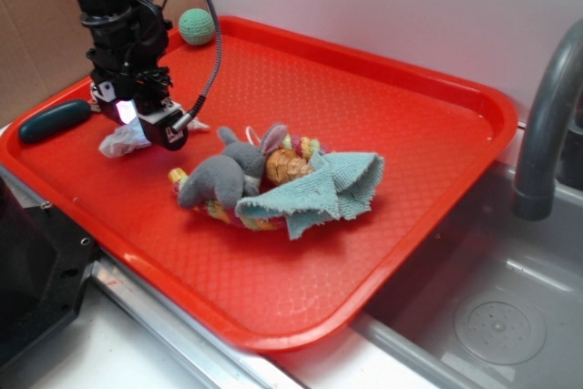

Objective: Grab the white paper.

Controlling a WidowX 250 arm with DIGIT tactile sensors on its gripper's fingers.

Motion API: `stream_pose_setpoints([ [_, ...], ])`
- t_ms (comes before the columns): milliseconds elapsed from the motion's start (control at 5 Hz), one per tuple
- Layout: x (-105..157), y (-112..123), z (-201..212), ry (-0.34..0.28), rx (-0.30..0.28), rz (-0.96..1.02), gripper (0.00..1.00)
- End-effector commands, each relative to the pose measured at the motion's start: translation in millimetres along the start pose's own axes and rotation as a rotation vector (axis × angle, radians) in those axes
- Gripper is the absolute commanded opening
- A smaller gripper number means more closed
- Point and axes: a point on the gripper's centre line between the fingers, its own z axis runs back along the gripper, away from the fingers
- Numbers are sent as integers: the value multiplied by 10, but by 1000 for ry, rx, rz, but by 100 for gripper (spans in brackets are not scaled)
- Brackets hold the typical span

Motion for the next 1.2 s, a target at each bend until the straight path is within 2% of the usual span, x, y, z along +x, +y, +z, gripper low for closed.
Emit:
stream_pose_setpoints([
  [0,36,-39,92,-32,66,0,0],
  [200,23,-70,250,-61,90,4,0],
  [400,-59,-67,751,-97,103,66,0],
  [600,-187,-9,1248,-165,52,271,0],
  [800,-177,3,1733,-180,-77,339,0],
  [1000,97,-349,2234,-248,-133,216,0],
])
